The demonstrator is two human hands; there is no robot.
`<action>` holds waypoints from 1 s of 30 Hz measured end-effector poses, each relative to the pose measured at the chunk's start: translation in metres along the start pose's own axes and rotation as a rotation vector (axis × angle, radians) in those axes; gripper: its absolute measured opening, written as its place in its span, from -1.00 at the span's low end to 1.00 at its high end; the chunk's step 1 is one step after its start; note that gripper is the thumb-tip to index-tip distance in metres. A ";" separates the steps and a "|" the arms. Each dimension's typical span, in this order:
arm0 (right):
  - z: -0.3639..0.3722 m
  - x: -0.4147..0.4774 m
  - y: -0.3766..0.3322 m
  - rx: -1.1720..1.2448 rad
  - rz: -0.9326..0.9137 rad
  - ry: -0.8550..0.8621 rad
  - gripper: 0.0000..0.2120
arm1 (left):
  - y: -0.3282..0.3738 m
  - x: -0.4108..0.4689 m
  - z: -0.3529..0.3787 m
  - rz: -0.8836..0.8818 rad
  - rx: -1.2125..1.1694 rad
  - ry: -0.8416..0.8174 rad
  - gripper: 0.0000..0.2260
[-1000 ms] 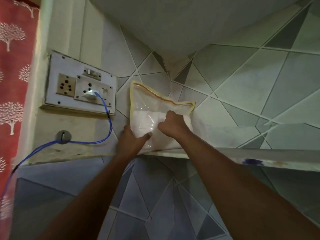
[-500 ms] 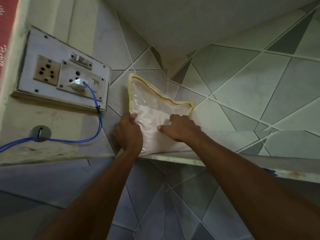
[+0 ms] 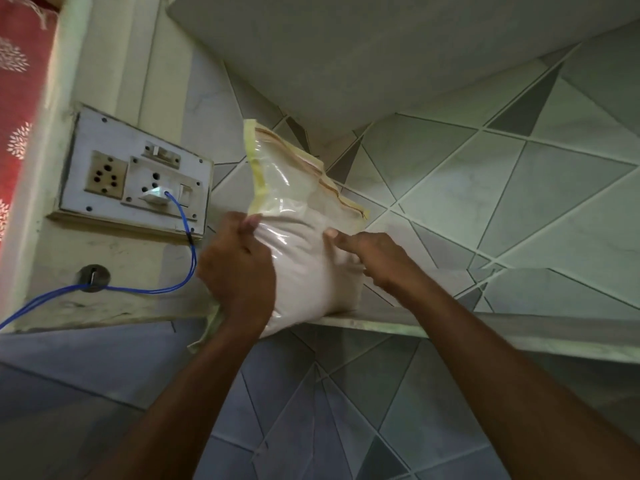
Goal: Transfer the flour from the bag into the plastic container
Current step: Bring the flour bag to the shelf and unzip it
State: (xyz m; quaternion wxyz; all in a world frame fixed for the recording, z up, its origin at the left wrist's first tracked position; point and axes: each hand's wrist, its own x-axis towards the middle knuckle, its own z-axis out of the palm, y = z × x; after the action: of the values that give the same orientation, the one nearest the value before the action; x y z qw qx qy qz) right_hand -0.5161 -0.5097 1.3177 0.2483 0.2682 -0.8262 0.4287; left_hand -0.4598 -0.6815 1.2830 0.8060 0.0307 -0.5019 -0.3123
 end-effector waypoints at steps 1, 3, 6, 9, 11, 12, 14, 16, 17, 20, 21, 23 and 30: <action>0.002 -0.010 -0.002 0.055 -0.034 0.036 -0.22 | 0.002 0.005 -0.011 -0.009 0.000 0.036 -0.79; 0.006 -0.023 -0.002 0.131 -0.074 0.080 -0.22 | 0.005 0.014 -0.029 -0.038 0.001 0.084 -0.80; 0.021 -0.030 -0.002 0.261 -0.056 0.141 -0.26 | -0.002 0.030 -0.044 -0.082 -0.017 0.094 -0.78; 0.037 -0.030 -0.008 0.257 0.081 0.210 -0.15 | -0.012 0.044 -0.060 -0.125 -0.060 0.105 -0.76; 0.039 -0.019 -0.008 0.307 0.207 0.217 -0.03 | -0.014 0.048 -0.071 -0.154 -0.095 0.120 -0.78; 0.039 -0.011 -0.007 0.359 0.254 0.210 0.04 | -0.015 0.050 -0.077 -0.171 -0.108 0.123 -0.79; 0.037 0.003 -0.006 0.499 0.307 0.168 0.09 | -0.019 0.053 -0.087 -0.187 -0.148 0.116 -0.82; 0.038 0.010 -0.011 0.677 0.302 0.059 -0.13 | -0.023 0.057 -0.095 -0.191 -0.194 0.113 -0.84; 0.040 0.013 -0.017 0.756 0.278 0.000 -0.21 | -0.027 0.062 -0.099 -0.191 -0.204 0.106 -0.85; 0.047 0.020 -0.030 0.766 0.195 -0.083 -0.37 | -0.040 0.070 -0.108 -0.189 -0.231 0.090 -0.83; 0.048 0.020 -0.034 0.745 0.188 -0.073 -0.46 | -0.042 0.072 -0.111 -0.189 -0.239 0.087 -0.83; 0.050 0.016 -0.041 0.666 0.195 -0.017 -0.63 | -0.046 0.076 -0.119 -0.182 -0.245 0.083 -0.85; 0.061 -0.010 -0.078 0.872 0.068 0.072 -0.75 | -0.053 0.095 -0.152 -0.130 -0.228 0.077 -0.83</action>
State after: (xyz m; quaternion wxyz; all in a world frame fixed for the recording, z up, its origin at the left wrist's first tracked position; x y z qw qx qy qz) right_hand -0.4682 -0.5971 1.3250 0.1264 0.3054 -0.5671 0.7544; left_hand -0.3298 -0.8151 1.2635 0.8010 -0.0168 -0.4290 -0.4173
